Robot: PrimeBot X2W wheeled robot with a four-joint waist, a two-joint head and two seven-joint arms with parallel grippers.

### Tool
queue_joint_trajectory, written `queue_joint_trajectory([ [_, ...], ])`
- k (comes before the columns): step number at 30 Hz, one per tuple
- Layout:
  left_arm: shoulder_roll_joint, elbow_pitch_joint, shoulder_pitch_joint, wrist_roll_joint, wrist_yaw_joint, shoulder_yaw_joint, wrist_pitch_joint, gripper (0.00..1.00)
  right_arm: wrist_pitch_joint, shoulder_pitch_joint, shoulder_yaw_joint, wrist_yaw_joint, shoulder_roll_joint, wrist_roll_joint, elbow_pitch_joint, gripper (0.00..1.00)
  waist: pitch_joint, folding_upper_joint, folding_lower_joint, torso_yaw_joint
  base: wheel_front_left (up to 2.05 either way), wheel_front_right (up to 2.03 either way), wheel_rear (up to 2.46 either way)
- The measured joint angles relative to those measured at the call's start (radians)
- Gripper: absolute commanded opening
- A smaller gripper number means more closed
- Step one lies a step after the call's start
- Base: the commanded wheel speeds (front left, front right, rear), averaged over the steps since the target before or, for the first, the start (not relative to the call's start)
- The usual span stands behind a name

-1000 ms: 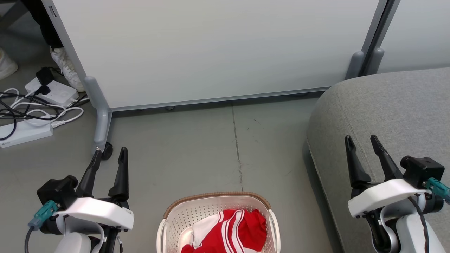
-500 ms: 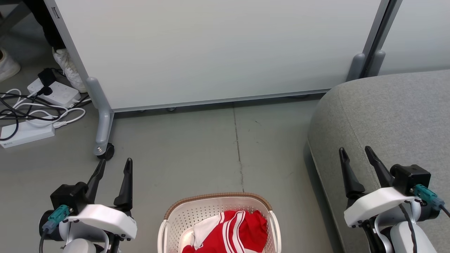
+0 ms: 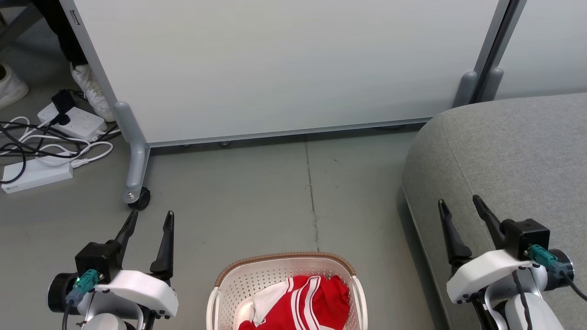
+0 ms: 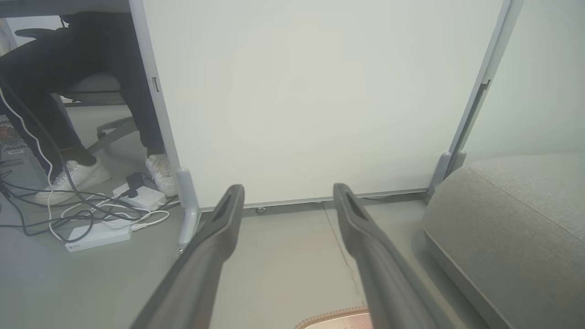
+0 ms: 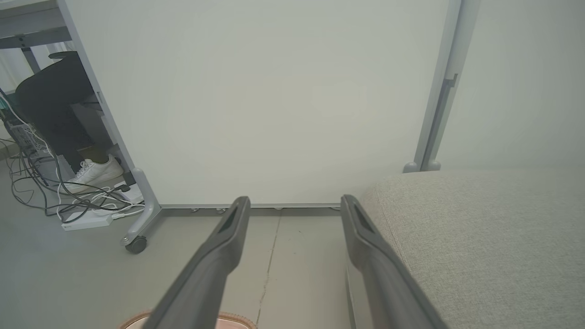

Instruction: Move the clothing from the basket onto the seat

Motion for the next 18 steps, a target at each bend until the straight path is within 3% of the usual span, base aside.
queue_joint_trajectory([
  [18,0.005,0.007,0.003,0.045,0.011,0.005,0.004,1.0,-0.048,0.015,-0.012,0.002,-0.001,0.012,0.013,1.0,-0.002,0.0,0.0,0.009,0.0,0.0,0.0],
])
